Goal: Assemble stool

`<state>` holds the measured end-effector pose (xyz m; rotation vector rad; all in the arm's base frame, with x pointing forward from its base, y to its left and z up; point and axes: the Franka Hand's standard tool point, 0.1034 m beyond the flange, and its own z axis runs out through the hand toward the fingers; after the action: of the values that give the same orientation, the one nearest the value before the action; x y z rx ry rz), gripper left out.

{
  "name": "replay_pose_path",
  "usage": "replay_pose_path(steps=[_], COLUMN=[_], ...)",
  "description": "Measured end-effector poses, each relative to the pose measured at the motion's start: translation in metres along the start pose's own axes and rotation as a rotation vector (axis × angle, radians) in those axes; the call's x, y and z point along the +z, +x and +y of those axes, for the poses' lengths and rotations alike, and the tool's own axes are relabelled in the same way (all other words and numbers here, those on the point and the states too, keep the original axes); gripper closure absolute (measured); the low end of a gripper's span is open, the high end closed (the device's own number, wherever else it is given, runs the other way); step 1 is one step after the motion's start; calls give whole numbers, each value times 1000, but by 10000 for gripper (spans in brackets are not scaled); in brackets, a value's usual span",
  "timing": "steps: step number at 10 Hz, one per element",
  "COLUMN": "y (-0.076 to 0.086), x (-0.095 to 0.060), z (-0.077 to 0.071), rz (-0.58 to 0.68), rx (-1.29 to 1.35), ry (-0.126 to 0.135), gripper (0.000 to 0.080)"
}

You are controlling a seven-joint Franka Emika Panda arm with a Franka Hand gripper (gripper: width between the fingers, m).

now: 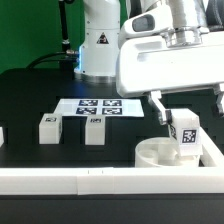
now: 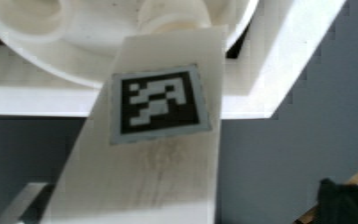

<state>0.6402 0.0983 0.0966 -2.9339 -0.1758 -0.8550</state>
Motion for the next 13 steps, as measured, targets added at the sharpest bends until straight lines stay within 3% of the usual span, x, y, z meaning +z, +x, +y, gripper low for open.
replay_pose_path(steps=[4, 10, 11, 13], y=[19, 14, 8, 11], x=[-19, -15, -14, -17], z=[12, 13, 13, 8], rz=[-9, -81, -176, -387], rx=[-31, -69, -66, -56], ry=[-11, -2, 12, 53], gripper=[151, 151, 151, 151])
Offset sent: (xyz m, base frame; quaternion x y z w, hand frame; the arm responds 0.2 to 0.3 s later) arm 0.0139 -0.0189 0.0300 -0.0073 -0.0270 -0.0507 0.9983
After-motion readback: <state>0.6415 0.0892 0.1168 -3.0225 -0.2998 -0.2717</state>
